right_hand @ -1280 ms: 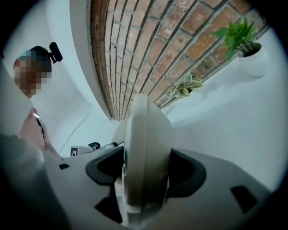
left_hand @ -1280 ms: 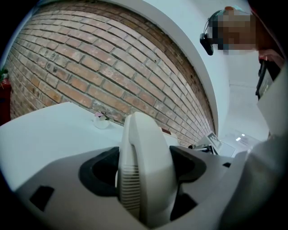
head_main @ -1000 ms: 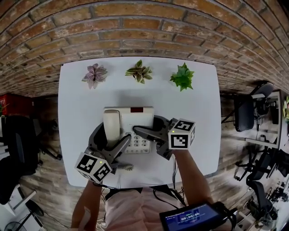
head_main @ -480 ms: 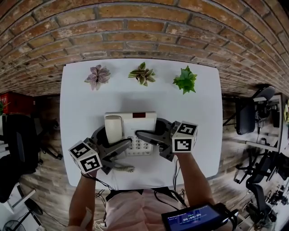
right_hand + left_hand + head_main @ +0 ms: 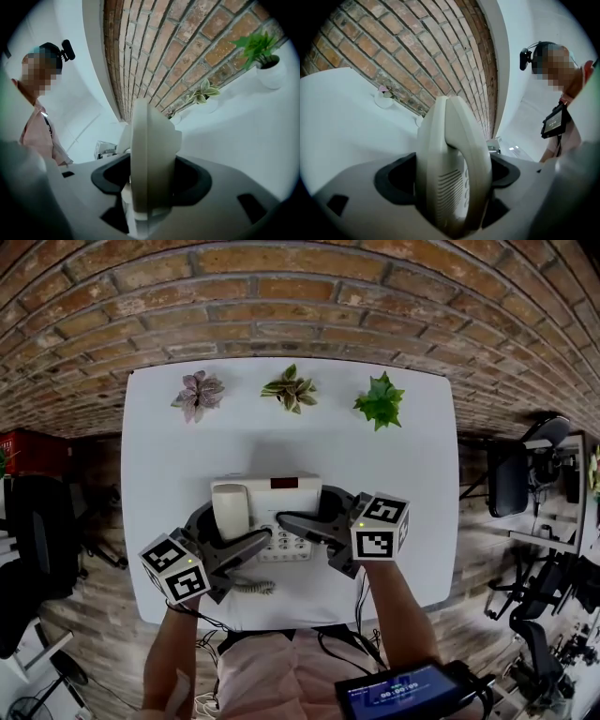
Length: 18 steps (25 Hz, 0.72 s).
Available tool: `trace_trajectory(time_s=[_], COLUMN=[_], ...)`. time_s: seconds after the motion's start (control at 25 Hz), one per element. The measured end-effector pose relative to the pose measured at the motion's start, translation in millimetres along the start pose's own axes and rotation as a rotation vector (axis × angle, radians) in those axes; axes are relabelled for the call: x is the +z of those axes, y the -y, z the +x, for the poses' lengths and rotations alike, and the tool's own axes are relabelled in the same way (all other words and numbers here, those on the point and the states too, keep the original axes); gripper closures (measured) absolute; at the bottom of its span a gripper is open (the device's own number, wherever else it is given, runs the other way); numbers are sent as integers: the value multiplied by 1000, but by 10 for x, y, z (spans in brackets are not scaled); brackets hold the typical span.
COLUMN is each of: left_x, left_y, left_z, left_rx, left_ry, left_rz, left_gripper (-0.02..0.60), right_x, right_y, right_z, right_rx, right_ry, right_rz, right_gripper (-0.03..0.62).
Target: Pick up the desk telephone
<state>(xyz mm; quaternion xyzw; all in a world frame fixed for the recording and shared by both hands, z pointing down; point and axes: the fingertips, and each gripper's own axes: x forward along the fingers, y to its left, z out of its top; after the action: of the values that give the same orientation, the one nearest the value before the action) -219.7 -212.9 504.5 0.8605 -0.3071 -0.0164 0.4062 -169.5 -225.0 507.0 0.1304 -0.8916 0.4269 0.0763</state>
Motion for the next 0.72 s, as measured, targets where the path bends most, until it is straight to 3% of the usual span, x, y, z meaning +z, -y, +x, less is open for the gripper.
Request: trace_trajectory(time_s=[0.36,0.72], left_x=[153,386], left_y=[373,1088], left_z=[-109,-189], left_rx=[8,16], left_ry=[20,32], left_rz=[48,136], left_gripper=[129,129], right_x=[135,405], right_y=[-342,-922], right_z=[-177,-601], right_rx=[28,56], right_ry=[36,64], right_rz=[-37,-129], right_gripper=[338,338])
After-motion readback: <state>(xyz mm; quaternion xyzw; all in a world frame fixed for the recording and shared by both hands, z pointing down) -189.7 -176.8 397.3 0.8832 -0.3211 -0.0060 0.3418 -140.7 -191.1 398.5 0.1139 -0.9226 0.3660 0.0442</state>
